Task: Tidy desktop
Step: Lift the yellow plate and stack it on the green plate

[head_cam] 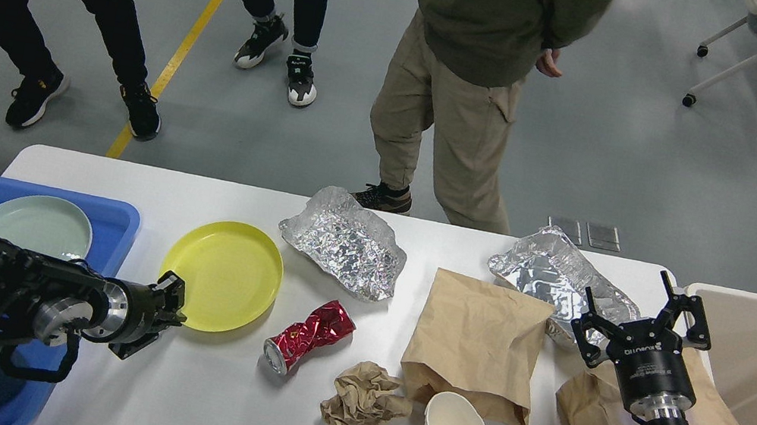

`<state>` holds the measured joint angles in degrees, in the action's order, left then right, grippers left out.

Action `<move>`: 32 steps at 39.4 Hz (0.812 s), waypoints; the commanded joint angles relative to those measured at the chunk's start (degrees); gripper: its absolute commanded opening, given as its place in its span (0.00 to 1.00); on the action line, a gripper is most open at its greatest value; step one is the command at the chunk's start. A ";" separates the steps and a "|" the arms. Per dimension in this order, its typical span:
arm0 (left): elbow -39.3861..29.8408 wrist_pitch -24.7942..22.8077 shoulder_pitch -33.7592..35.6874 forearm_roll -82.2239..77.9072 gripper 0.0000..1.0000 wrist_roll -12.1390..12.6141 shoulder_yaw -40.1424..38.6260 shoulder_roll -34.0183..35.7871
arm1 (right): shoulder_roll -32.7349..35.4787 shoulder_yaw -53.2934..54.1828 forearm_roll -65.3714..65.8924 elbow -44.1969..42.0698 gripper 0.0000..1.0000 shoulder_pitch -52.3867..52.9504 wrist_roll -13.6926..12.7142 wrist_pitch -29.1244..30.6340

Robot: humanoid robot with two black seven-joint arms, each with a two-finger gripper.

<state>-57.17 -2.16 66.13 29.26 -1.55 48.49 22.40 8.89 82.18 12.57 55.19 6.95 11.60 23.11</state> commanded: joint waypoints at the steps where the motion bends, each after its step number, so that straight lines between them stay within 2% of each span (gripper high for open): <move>1: -7.15 -0.82 6.63 0.00 0.00 1.20 4.49 3.08 | -0.02 0.00 0.00 0.00 1.00 -0.09 0.00 0.00; 7: -18.05 -3.72 19.45 0.09 0.00 1.55 13.37 7.03 | -0.02 0.00 0.00 0.00 1.00 -0.09 0.00 0.00; 12: -26.05 -7.58 31.49 0.00 0.00 2.87 21.63 8.27 | -0.02 0.00 0.00 0.00 1.00 -0.01 0.00 0.00; 24: -36.34 -22.52 56.90 -0.52 0.00 3.84 38.77 6.52 | 0.07 0.00 0.00 0.00 1.00 -0.10 0.00 0.00; 27: -36.52 -26.04 60.25 -0.78 0.00 3.92 40.54 6.25 | 0.07 0.00 0.00 0.00 1.00 -0.10 0.00 0.00; 32: -35.99 -26.84 60.34 -3.51 0.00 3.66 40.72 5.98 | -0.02 0.00 0.00 0.00 1.00 -0.09 0.00 0.00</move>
<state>-93.50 -28.03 125.90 28.03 2.35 88.79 28.67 8.94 82.18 12.57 55.19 6.86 11.60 23.12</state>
